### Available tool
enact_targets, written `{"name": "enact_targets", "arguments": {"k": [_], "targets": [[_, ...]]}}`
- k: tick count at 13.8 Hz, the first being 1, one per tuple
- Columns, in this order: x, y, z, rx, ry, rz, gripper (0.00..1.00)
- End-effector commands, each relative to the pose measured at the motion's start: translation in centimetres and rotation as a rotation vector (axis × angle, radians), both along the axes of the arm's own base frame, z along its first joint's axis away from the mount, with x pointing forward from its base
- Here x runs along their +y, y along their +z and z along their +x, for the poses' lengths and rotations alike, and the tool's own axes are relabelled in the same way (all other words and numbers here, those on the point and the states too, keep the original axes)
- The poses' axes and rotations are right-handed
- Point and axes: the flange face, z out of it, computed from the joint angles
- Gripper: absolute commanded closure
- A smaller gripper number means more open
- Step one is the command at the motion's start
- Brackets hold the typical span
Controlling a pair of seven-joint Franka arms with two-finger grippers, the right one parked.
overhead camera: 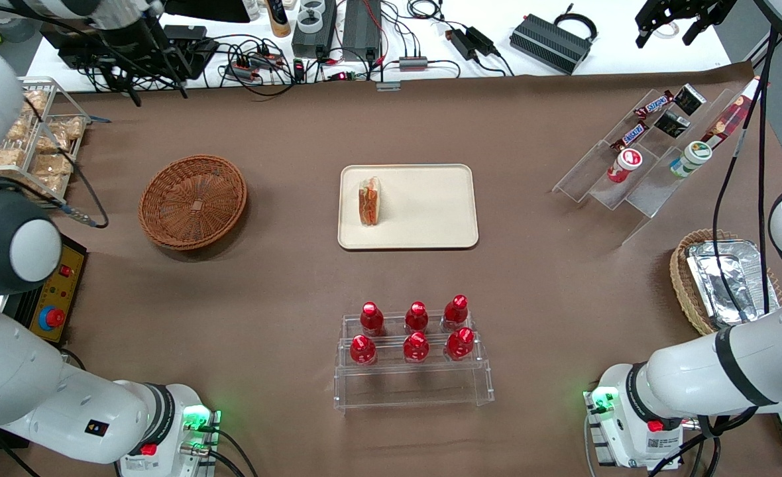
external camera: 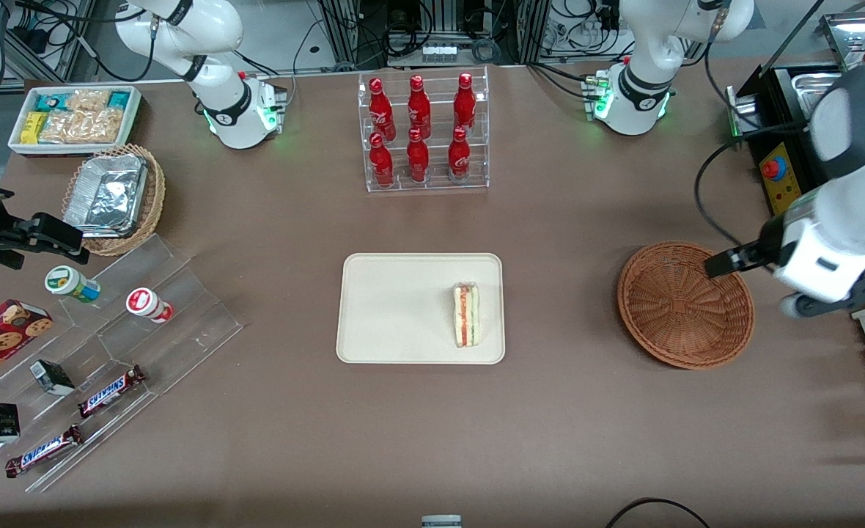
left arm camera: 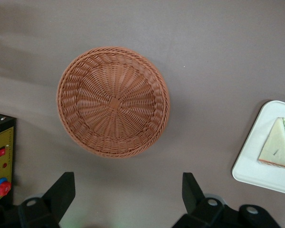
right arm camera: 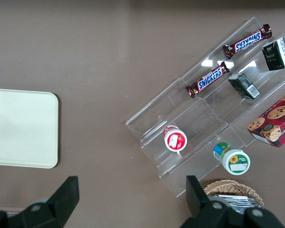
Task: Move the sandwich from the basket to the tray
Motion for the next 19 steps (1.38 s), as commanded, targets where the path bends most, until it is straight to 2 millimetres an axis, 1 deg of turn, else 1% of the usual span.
{"name": "enact_targets", "arguments": {"k": [1,4,5,6,8,10,12,14,19], "targets": [[1.3,4.1,-3.0,-0.027,-0.006,-0.020,0.00],[0.9,7.6,-5.4,-0.063,-0.024,-0.036,0.00],[0.2,8.8,-6.2,-0.084,-0.040,-0.039,0.00],[-0.5,9.6,-7.0,-0.080,-0.066,-0.035,0.00],[-1.3,10.3,-8.4,-0.056,-0.124,0.008,0.00],[-2.5,10.9,-9.0,-0.057,-0.153,0.017,0.00],[-2.7,10.7,-8.9,-0.057,-0.157,0.017,0.00],[-2.3,10.9,-8.8,-0.068,-0.189,0.014,0.00],[-2.0,10.4,-8.4,-0.062,-0.220,0.010,0.00]]}}
